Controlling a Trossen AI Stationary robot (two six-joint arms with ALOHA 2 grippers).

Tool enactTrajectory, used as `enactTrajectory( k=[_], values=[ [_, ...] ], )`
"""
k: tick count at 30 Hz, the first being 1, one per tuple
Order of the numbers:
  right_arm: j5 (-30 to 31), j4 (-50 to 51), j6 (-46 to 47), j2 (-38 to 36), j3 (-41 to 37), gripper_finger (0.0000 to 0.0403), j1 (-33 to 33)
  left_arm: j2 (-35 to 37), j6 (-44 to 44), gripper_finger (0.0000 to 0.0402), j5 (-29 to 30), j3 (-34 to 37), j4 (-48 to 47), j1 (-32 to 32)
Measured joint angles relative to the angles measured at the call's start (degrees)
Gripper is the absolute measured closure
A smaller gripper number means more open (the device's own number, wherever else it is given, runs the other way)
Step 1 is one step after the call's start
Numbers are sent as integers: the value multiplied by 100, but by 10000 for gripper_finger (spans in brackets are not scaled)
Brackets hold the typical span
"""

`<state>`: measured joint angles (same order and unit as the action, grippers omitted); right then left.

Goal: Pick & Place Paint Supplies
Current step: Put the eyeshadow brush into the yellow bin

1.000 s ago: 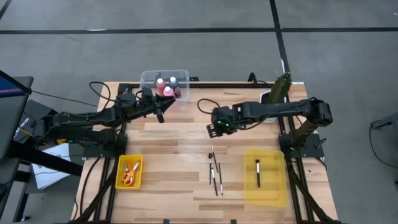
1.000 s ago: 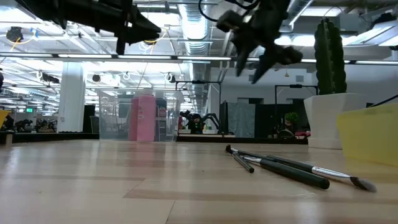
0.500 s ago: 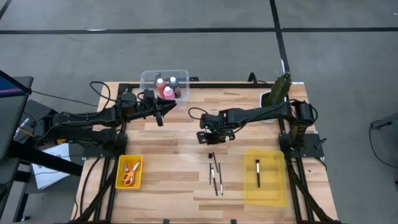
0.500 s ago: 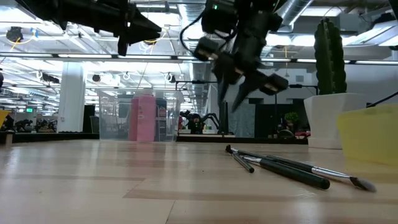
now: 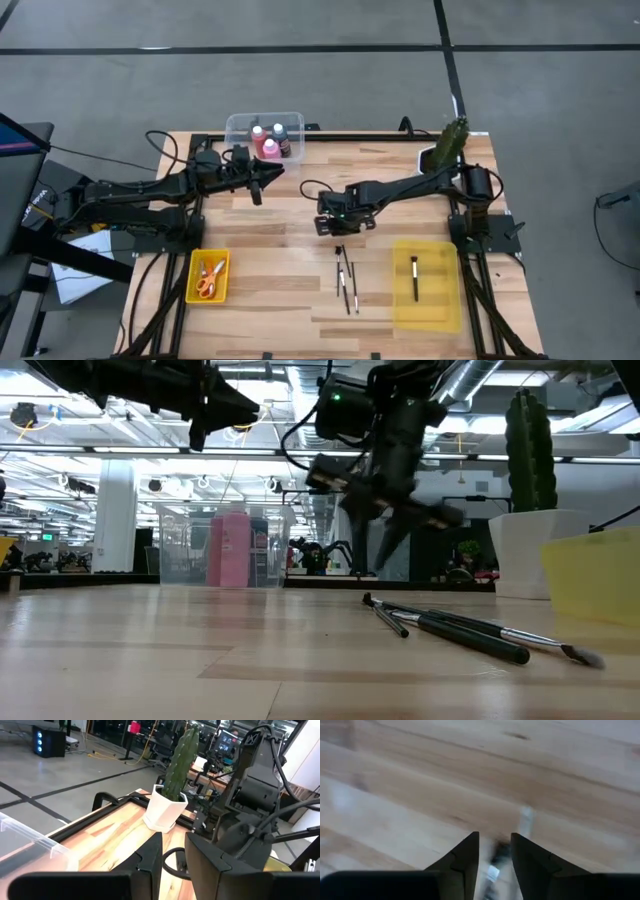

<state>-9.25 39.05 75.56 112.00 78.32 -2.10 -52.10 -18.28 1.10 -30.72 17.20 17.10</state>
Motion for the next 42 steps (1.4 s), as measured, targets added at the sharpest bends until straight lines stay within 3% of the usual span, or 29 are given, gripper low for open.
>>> enactTrajectory(
  k=[42],
  values=[
    [724,130,98,143,13,295,21,0,-61,325,7,0,-222,-2]
  ],
)
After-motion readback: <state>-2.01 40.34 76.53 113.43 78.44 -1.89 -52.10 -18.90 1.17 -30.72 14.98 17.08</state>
